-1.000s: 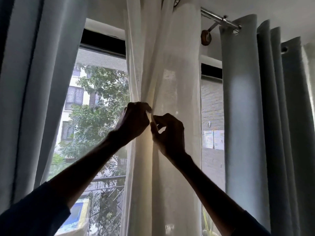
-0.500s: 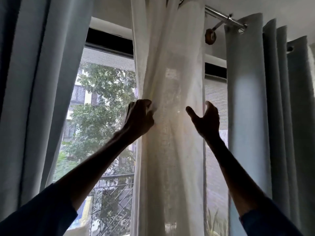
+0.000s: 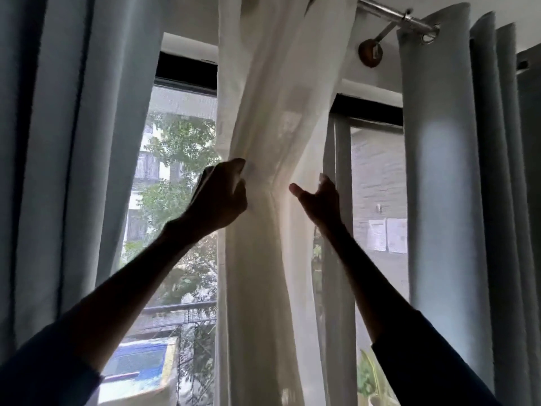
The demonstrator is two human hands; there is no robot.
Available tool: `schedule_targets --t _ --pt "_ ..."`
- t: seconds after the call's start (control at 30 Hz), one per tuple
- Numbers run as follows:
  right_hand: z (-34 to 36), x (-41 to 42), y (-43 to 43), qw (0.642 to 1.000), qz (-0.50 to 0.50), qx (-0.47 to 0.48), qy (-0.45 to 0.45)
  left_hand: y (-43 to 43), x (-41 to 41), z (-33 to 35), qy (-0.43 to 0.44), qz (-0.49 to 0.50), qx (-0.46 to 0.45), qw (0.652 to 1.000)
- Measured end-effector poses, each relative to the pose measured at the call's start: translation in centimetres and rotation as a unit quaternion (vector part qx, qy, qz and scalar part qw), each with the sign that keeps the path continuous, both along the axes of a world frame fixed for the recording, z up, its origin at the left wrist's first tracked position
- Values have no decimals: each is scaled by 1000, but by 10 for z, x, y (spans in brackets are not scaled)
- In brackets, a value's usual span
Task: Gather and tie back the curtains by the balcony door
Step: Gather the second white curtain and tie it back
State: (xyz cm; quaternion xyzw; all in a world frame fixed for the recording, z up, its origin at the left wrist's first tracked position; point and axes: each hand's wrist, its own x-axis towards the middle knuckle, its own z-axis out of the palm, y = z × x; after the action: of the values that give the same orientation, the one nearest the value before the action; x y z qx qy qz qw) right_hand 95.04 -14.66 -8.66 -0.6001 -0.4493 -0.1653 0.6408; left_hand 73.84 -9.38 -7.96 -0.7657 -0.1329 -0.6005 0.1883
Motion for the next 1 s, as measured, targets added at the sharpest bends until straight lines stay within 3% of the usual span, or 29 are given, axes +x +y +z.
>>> schedule_targets --t 0.13,0.27,0.37,0.47,0.53,0.7,0.77,0.83,0.93,1.0 --pt "-18 -41 1 958 -157 140 -195 12 10 -6 -7 70 -17 997" --pt "-32 -79 -2 959 -95 76 -257 -1 23 -10 -5 69 -20 997" --pt "-50 -90 1 951 -52 87 -291 -8 28 -13 12 71 -40 997" --pt "-71 -87 4 951 -15 124 -282 -11 31 -13 -10 18 -130 991" --pt "-81 -87 -1 955 81 112 -261 -13 33 -8 -43 -35 -208 977" --pt "-60 -44 -30 943 308 79 -96 -9 34 2 -39 -35 -238 970" --pt "-43 -22 -35 940 324 105 -19 -6 30 2 -14 -70 -231 970" --pt "-32 -11 -36 951 302 58 18 -5 27 2 2 -142 -235 962" --pt "-28 -16 -23 892 437 -88 72 0 22 2 14 -212 -275 938" --pt "-34 -19 -15 862 488 -80 107 5 19 -1 9 -199 -281 939"
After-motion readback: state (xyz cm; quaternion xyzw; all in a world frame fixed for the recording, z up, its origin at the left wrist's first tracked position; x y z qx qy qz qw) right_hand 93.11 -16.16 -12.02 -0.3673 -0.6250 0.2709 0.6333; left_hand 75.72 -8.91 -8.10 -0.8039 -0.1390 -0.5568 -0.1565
